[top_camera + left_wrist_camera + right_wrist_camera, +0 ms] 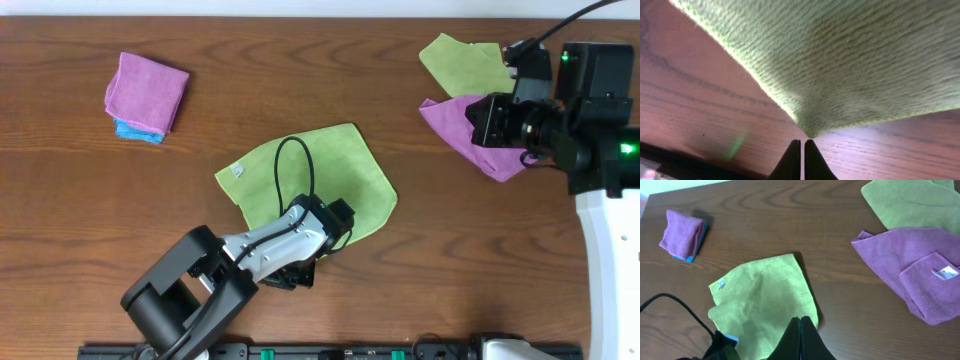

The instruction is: Fold the cloth

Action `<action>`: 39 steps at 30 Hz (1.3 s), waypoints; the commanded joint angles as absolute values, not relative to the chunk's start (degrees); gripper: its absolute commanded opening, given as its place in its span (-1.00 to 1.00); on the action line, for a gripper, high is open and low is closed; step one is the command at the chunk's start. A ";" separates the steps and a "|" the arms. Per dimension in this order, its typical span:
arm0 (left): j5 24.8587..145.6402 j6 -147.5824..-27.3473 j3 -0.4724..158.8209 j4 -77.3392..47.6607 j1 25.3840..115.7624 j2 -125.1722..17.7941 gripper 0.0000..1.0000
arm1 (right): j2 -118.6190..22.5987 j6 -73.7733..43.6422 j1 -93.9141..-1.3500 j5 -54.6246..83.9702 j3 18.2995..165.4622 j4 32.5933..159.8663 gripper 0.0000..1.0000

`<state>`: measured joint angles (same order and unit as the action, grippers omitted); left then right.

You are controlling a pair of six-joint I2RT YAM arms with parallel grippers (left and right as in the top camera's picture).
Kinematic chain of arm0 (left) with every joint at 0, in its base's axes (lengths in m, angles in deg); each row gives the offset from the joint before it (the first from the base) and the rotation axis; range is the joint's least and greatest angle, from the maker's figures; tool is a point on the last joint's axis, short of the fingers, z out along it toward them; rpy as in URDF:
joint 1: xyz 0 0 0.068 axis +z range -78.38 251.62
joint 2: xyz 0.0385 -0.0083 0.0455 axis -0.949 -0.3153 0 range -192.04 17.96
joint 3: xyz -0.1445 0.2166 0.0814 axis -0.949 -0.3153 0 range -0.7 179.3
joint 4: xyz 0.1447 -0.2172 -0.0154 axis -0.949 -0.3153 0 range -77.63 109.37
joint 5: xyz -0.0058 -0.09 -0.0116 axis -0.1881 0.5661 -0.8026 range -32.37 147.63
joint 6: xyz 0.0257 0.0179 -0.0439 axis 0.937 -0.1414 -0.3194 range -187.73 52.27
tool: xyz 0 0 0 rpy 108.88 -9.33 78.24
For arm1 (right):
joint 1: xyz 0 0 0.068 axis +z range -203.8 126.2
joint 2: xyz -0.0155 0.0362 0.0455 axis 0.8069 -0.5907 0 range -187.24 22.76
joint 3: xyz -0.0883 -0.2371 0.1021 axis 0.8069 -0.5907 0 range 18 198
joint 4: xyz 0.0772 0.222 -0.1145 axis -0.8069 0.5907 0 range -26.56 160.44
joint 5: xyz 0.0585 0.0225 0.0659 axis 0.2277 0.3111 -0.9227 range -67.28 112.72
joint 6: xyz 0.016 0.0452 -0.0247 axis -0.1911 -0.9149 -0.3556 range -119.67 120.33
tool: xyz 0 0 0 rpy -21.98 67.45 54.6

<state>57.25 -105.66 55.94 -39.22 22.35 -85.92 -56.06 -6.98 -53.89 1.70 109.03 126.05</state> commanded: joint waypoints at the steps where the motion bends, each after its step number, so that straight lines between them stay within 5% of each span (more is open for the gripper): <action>1: 56.53 -107.21 55.68 -37.41 22.41 -80.32 -0.88 | -55.87 -5.12 -54.24 1.31 109.57 126.25 -0.97; 9: 44.14 -109.53 53.86 -30.19 19.85 -70.86 -0.88 | -55.87 -5.12 -54.24 1.29 109.55 126.27 -0.97; 30: 50.04 -109.55 38.70 -7.18 25.17 -70.90 -0.88 | -55.87 -4.73 -54.24 1.29 109.55 127.56 -0.97; 39: 56.46 -109.90 34.70 -8.58 25.17 -70.90 -0.89 | -55.89 -4.71 -54.13 1.29 109.55 127.58 -0.97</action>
<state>50.63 -108.72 37.67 -6.04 25.14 -69.33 -56.06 -5.49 -53.89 1.68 109.03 127.50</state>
